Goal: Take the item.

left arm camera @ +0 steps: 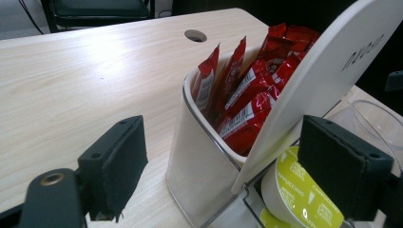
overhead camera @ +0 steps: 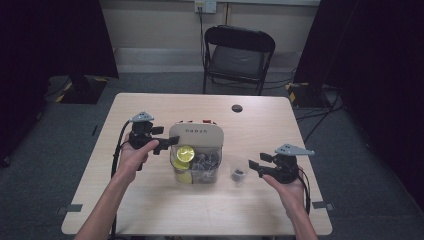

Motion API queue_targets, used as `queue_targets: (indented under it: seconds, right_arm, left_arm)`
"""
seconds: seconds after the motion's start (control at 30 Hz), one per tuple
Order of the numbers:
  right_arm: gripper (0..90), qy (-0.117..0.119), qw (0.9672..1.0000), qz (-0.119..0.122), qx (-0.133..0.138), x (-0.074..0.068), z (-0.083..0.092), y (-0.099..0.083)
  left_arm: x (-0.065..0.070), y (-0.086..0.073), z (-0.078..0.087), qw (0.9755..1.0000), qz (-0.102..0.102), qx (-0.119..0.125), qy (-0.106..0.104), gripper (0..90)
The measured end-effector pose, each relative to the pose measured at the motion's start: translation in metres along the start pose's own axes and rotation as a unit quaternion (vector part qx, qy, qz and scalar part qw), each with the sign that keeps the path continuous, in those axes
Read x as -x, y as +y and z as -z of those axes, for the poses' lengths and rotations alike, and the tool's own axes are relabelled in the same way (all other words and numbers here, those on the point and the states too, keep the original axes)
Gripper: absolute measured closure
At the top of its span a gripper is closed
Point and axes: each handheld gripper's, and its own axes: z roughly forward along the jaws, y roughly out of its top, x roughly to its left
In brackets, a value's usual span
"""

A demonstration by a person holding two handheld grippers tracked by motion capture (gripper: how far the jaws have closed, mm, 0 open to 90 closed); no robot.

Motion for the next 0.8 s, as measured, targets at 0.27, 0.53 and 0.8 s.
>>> queue_targets:
  seconds: [0.27, 0.53, 0.8]
  right_arm:
    - [33.7, -0.020, 0.9997, -0.009, -0.014, 0.011, 0.009, -0.017]
    - [23.4, -0.043, 0.9981, -0.020, -0.039, 0.024, 0.010, -0.036]
    - [15.0, -0.049, 0.9948, -0.039, -0.081, 0.037, 0.003, -0.057]
  left_arm:
    - [-0.004, 0.000, 0.006, 1.0000, 0.001, 0.001, -0.002, 16.8]
    - [-0.016, 0.004, 0.024, 0.9997, 0.014, 0.021, 0.003, 17.3]
    - [-0.034, 0.007, 0.027, 0.9987, 0.033, 0.031, 0.024, 17.3]
